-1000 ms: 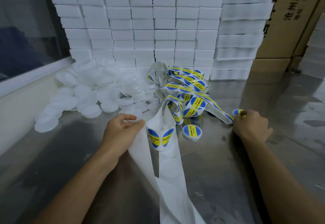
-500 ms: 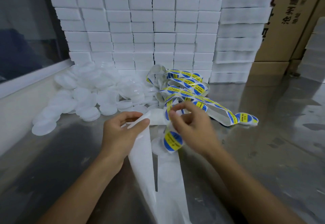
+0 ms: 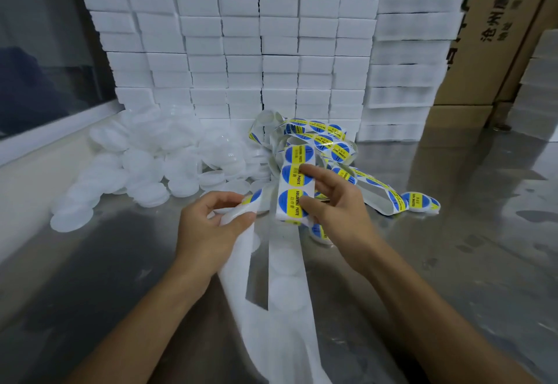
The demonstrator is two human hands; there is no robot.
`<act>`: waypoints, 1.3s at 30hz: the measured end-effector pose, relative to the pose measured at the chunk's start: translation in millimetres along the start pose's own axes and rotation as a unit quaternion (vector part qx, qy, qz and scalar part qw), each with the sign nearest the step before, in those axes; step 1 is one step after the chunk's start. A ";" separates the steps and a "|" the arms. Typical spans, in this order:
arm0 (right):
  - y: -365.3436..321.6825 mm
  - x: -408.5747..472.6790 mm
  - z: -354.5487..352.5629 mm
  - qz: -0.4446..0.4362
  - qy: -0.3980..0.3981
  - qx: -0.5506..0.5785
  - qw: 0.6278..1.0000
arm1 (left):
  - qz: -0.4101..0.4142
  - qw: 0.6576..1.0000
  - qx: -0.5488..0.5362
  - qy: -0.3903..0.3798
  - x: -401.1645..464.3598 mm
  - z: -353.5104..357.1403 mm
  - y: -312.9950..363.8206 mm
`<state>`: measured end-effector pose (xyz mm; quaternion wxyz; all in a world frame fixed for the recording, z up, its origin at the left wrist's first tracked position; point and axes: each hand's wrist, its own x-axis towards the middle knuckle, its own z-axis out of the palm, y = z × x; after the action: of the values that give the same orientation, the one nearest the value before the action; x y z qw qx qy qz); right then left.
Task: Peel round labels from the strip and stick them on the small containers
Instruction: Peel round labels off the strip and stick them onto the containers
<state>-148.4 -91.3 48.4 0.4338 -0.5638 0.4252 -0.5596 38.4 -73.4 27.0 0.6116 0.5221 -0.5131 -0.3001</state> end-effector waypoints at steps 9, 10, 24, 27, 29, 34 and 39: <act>14.0 -4.2 3.3 -0.194 0.162 -0.316 0.914 | 0.084 0.996 -0.015 -0.008 -0.3 0.1 3.1; 11.6 -4.7 5.0 -0.237 0.158 -0.299 0.911 | 0.111 0.994 -0.003 -0.014 -2.0 1.3 4.2; 7.4 -16.0 28.5 -0.101 -0.030 -0.029 0.994 | 0.260 0.961 0.036 -0.083 -14.7 13.9 10.1; 6.5 -14.0 27.1 -0.100 0.005 -0.032 0.994 | 0.264 0.961 0.021 -0.082 -16.0 15.3 9.1; 5.5 -11.9 25.2 -0.100 0.012 -0.039 0.994 | 0.250 0.965 0.016 -0.071 -16.1 15.2 9.8; 2.2 -13.7 21.3 -0.109 -0.026 -0.021 0.993 | 0.051 0.991 -0.114 -0.044 -12.0 14.0 14.4; 6.0 -15.1 24.4 -0.175 0.002 -0.103 0.979 | -0.027 0.986 -0.139 -0.089 -11.2 11.0 14.5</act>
<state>-124.2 -78.0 38.6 0.2684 -0.6696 0.3763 -0.5813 22.2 -62.9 36.4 0.6214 0.4173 -0.5046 -0.4302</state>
